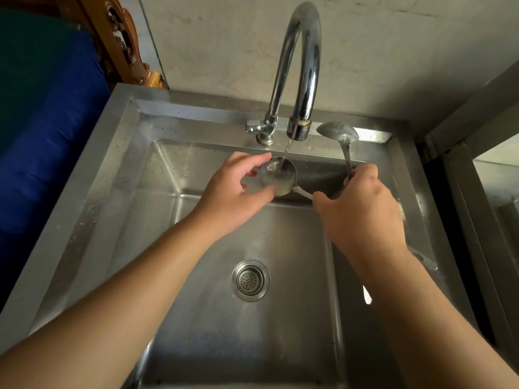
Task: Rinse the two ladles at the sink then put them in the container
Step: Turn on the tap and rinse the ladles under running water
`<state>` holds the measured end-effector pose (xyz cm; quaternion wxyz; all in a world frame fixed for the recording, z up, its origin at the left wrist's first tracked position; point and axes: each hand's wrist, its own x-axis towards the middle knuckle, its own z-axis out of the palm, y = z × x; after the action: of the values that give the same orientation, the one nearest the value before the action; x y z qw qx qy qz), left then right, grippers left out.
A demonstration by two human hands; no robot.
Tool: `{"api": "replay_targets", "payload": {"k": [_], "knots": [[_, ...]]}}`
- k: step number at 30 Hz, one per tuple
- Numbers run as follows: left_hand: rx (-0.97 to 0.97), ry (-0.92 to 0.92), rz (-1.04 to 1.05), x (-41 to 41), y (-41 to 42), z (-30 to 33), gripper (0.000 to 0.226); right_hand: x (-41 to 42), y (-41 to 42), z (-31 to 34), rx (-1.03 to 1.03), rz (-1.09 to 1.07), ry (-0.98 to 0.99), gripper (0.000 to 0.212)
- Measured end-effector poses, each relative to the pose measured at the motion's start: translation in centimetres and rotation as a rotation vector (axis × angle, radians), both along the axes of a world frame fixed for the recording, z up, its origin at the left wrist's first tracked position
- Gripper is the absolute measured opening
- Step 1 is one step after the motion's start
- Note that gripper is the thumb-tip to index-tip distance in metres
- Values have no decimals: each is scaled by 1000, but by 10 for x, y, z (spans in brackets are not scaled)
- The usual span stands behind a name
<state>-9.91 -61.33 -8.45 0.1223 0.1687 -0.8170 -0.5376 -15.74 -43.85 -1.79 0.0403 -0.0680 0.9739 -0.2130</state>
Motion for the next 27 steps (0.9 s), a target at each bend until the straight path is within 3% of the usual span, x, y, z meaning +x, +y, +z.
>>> {"api": "replay_targets", "payload": {"k": [5, 8, 15, 21, 27], "knots": [[-108, -1, -19, -14, 4, -6, 66, -5, 1, -3, -72, 7, -139, 31], [-174, -3, -16, -19, 4, -11, 65, -8, 1, -6, -185, -40, -345, 26], [-262, 29, 66, -28, 11, -31, 60, 8, -1, -7, -563, -192, -702, 44], [-148, 27, 129, -37, 13, -31, 46, 21, 1, -7, -627, -184, -716, 21], [-79, 18, 207, -51, 11, -24, 24, 32, 2, -3, -809, -238, -765, 19]]}}
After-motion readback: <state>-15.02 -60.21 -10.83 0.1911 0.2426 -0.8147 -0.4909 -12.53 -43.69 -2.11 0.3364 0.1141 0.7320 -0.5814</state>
